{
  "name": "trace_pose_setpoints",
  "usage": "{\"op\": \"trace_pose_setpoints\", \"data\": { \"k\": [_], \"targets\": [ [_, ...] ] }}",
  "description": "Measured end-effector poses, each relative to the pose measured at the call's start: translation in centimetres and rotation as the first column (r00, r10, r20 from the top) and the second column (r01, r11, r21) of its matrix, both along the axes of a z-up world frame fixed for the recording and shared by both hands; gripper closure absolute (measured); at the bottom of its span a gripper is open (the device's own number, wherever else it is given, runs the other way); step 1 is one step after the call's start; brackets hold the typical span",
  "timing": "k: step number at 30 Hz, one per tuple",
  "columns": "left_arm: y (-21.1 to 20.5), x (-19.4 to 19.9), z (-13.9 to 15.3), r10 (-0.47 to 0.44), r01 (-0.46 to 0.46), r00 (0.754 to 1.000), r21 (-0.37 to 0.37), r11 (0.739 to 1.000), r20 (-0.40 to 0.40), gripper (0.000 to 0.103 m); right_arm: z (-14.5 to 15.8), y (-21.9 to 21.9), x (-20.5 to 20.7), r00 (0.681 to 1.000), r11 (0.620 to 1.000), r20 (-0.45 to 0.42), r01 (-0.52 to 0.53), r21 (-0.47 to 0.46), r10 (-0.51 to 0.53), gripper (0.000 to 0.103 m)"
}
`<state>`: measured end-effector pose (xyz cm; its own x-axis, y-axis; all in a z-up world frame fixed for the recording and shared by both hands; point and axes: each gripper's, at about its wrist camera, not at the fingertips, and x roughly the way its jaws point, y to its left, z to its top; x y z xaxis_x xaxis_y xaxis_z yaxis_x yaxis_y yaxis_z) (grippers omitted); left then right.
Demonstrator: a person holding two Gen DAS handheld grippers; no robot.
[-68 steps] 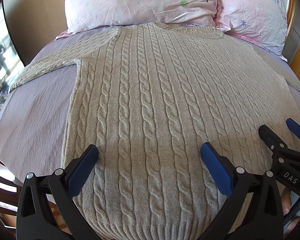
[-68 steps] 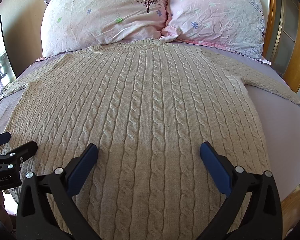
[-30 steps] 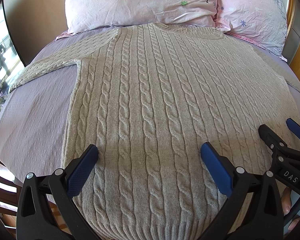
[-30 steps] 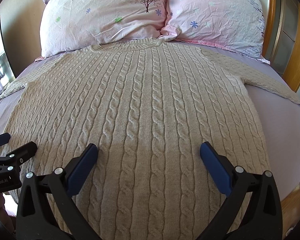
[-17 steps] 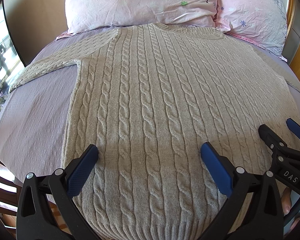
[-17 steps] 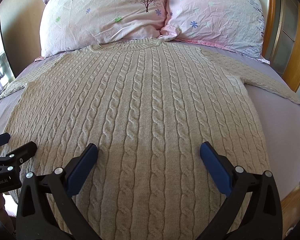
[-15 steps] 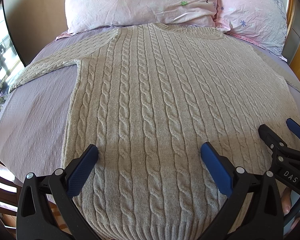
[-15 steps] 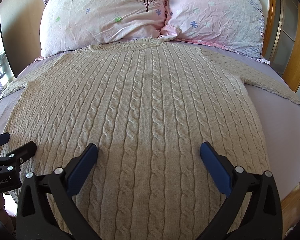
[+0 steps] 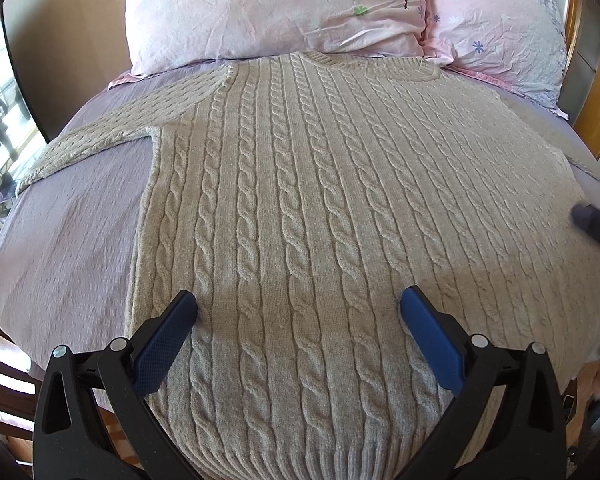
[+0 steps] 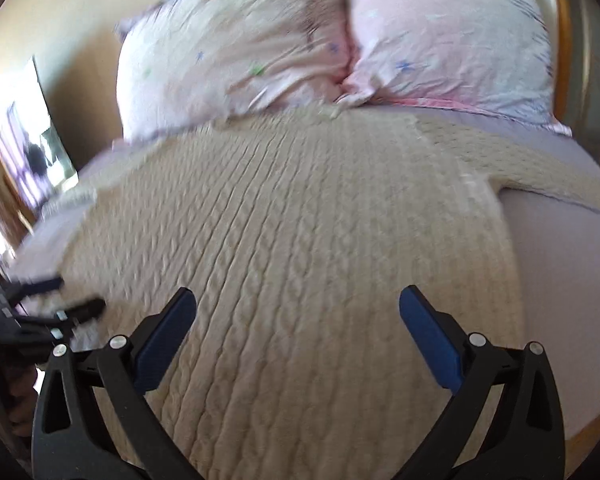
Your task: Fold small clothes
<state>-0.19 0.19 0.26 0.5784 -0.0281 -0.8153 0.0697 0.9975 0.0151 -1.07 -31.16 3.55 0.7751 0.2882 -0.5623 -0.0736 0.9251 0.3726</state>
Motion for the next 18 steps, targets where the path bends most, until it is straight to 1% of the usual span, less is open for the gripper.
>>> {"op": "trace_pose_setpoints", "data": {
  "k": [1,2,3,4,5,6,7,8,9,10,11,13,14,15,16,18],
  "targets": [
    [0.3,0.0,0.4,-0.01,0.01,1.0,-0.03,0.999,0.016,0.001,0.9,-3.7,0.0,0.995,0.993,0.024,0.09,0.083,-0.092,0.002],
    [0.8,0.1,0.9,-0.015,0.018,0.999,-0.064,0.998,0.044,0.001,1.6,-7.9,0.1,0.978,0.969,0.028,0.201,0.144,-0.207,0.002],
    [1.4,0.1,1.5,-0.01,0.018,0.996,-0.096,0.995,0.085,0.001,1.9,-11.8,0.2,0.948,0.933,0.014,0.31,0.183,-0.317,0.002],
    [2.1,0.1,2.2,0.003,0.013,0.991,-0.117,0.993,0.131,0.001,2.0,-15.3,0.4,0.912,0.89,-0.009,0.403,0.215,-0.411,0.004],
    [2.8,0.3,2.9,0.019,0.004,0.984,-0.131,0.991,0.176,0.001,1.6,-19.2,0.6,0.861,0.83,-0.052,0.501,0.245,-0.505,0.014],
    [3.5,0.6,3.4,0.037,-0.007,0.977,-0.141,0.99,0.209,0.001,1.2,-22.5,0.8,0.813,0.771,-0.101,0.577,0.269,-0.573,0.027],
    [4.2,1.0,3.9,0.055,-0.022,0.973,-0.15,0.988,0.226,0.001,0.5,-25.5,1.1,0.764,0.712,-0.149,0.641,0.287,-0.628,0.033],
    [5.0,1.6,4.2,0.071,-0.035,0.971,-0.16,0.987,0.227,0.001,-0.2,-28.0,1.5,0.719,0.662,-0.191,0.691,0.29,-0.668,0.041],
    [5.9,2.3,4.4,0.085,-0.045,0.971,-0.177,0.983,0.222,0.001,-0.9,-30.1,1.7,0.684,0.62,-0.23,0.727,0.296,-0.692,0.043],
    [6.8,2.9,4.4,0.093,-0.047,0.971,-0.208,0.977,0.22,0.001,-1.7,-31.7,2.0,0.659,0.588,-0.268,0.75,0.303,-0.703,0.044],
    [7.9,3.4,4.5,0.1,-0.039,0.969,-0.26,0.965,0.226,0.001,-2.3,-32.9,2.6,0.645,0.568,-0.295,0.763,0.31,-0.705,0.044],
    [10.2,4.0,4.3,0.134,-0.035,0.962,-0.377,0.926,0.239,0.001,-3.5,-34.5,3.6,0.617,0.535,-0.349,0.786,0.31,-0.705,0.045],
    [11.4,4.1,4.2,0.165,-0.051,0.956,-0.418,0.907,0.242,0.001,-4.1,-35.3,4.1,0.61,0.521,-0.37,0.792,0.318,-0.701,0.047],
    [12.4,4.4,4.2,0.204,-0.083,0.949,-0.436,0.896,0.239,0.001,-4.4,-35.6,4.6,0.601,0.508,-0.371,0.798,0.324,-0.708,0.052],
    [13.4,4.6,4.2,0.239,-0.118,0.942,-0.435,0.893,0.234,0.001,-4.4,-36.0,5.1,0.586,0.496,-0.375,0.81,0.313,-0.719,0.055],
    [15.2,5.2,4.2,0.296,-0.184,0.927,-0.406,0.895,0.232,0.001,-5.1,-36.5,5.7,0.571,0.479,-0.383,0.819,0.315,-0.726,0.073]
  ]
}}
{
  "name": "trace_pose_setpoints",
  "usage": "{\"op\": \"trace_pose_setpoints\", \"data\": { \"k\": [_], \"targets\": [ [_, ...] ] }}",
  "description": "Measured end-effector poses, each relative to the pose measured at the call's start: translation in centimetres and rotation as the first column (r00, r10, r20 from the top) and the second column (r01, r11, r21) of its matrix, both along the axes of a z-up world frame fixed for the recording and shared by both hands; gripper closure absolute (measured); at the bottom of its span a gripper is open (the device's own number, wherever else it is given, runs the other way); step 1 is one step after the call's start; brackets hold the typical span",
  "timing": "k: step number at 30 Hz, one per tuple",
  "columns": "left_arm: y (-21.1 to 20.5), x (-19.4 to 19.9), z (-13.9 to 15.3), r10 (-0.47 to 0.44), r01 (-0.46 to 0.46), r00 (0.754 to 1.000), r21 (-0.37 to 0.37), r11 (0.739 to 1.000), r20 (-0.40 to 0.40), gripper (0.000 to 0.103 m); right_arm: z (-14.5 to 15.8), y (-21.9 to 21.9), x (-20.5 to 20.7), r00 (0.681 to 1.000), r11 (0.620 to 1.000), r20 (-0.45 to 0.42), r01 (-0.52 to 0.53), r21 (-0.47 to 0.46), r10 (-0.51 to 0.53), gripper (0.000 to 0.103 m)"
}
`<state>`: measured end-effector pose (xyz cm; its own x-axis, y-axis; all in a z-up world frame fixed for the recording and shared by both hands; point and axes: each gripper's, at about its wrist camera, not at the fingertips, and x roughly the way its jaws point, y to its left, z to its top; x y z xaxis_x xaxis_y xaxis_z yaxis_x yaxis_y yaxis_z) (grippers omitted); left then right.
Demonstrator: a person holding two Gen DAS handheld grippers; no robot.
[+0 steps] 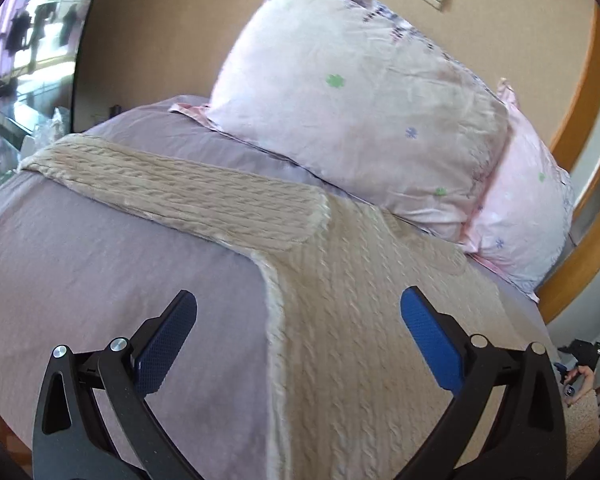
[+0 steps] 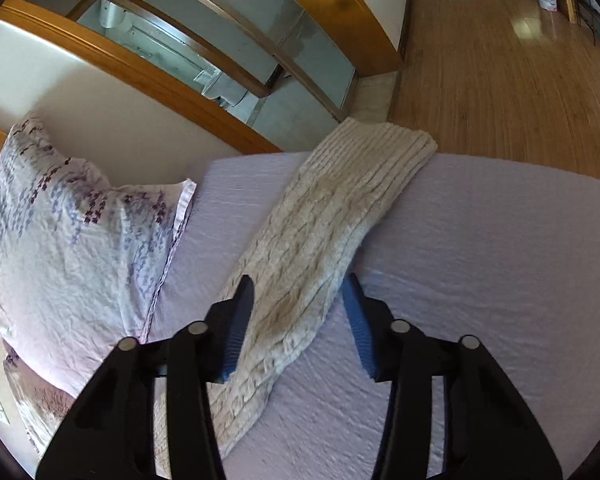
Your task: Fold small clothes
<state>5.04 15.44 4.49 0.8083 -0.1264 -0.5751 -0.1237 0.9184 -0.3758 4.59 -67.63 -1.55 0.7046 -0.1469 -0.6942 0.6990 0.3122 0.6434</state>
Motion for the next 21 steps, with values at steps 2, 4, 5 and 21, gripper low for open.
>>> {"op": "trace_pose_setpoints", "data": {
  "k": [2,4,5,21],
  "targets": [
    [1.9,0.2,-0.1,0.064,-0.063,0.998,0.033,0.997,-0.003,0.001,-0.5,-0.8,0.6,1.0,1.0,-0.002,0.006,0.011,-0.006,0.095],
    [3.6,0.4,-0.2,0.144,-0.143,0.99,0.088,0.986,-0.008,0.001,1.4,0.9,1.0,1.0,0.996,-0.005,-0.007,-0.088,0.007,0.096],
    [4.3,0.6,-0.2,0.182,-0.178,0.983,0.134,0.975,-0.02,0.001,3.4,2.3,1.7,0.999,0.981,0.007,-0.043,-0.187,0.045,0.096],
    [16.3,3.3,-2.1,0.406,-0.42,0.905,-0.115,0.9,-0.13,0.001,9.0,51.9,9.7,0.135,0.151,0.069,-0.922,-0.356,0.988,0.052]
  ]
}}
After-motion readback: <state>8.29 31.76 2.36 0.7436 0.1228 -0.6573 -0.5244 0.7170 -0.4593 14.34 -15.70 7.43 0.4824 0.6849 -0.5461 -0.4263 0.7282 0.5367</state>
